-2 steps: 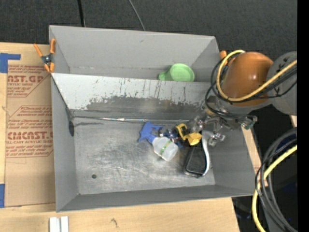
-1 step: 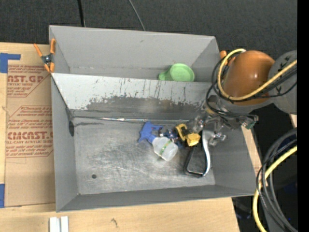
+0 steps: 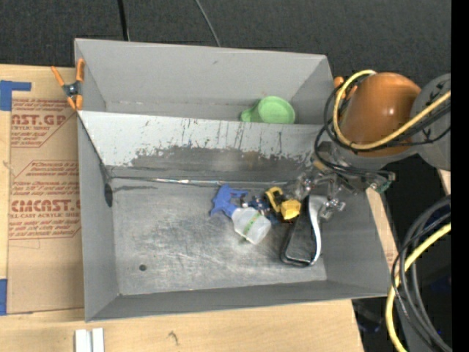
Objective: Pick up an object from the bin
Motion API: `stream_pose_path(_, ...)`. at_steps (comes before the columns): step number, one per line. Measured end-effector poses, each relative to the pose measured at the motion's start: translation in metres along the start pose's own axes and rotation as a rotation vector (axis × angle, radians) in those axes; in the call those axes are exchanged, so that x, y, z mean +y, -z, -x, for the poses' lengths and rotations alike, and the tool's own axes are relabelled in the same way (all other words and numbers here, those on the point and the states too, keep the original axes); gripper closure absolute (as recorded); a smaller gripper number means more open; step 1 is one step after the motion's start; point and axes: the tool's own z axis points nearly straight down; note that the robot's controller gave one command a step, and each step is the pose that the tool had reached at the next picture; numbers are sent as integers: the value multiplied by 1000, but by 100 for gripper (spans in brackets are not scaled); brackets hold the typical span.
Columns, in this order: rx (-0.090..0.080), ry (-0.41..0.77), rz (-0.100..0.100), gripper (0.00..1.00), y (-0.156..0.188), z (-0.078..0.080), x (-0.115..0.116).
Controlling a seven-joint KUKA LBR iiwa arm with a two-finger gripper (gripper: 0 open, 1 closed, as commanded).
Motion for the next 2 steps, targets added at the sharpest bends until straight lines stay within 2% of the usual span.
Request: stream_pose_path(2, -1, 0, -2, 100, 12, 0, 0)
